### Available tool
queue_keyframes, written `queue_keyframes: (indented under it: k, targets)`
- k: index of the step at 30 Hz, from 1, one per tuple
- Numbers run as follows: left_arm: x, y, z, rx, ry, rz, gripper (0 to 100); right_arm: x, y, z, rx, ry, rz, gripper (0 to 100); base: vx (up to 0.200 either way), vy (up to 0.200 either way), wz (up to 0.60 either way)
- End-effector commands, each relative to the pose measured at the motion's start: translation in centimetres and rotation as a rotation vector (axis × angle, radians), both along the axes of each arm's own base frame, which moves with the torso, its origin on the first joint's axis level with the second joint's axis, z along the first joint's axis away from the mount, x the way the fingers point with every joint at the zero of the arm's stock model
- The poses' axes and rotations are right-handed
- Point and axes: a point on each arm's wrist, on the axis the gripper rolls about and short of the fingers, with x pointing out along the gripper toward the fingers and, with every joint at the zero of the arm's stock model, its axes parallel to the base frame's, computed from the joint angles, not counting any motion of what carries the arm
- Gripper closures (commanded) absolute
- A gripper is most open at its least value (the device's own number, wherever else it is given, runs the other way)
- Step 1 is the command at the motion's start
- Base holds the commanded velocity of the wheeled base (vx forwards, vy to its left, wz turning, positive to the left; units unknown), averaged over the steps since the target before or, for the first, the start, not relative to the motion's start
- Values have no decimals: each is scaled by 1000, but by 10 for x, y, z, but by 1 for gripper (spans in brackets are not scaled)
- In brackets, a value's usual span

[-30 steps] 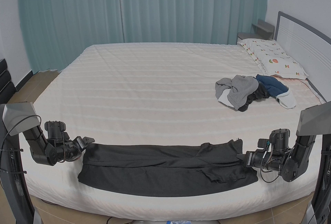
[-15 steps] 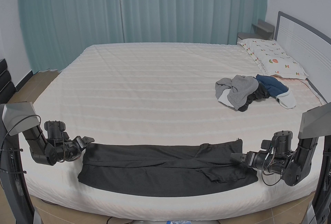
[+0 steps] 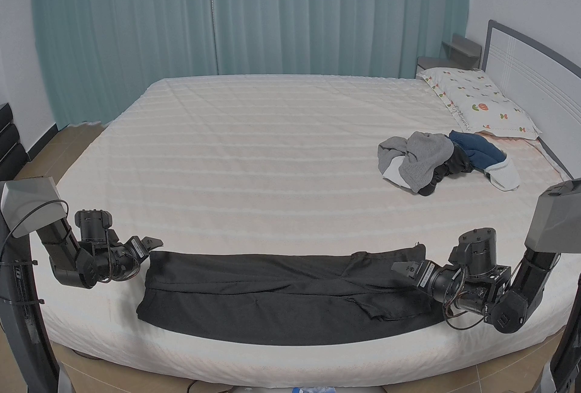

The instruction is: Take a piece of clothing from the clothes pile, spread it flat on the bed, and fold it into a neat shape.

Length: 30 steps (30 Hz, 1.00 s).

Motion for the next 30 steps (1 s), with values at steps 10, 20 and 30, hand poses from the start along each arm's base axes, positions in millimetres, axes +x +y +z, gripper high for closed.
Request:
queue_keyframes:
  k: [10,20,30]
  targets:
    - [0,3,2,5,-11,8,0,38,31,12,208,250,-178,0,0,0,0]
    - [0,3,2,6,-9,9,0,44,38,-7,186,283,-185,0,0,0,0]
    - [0,3,3,7,-12,10,0,51,41,-17,181,293,-190,0,0,0,0]
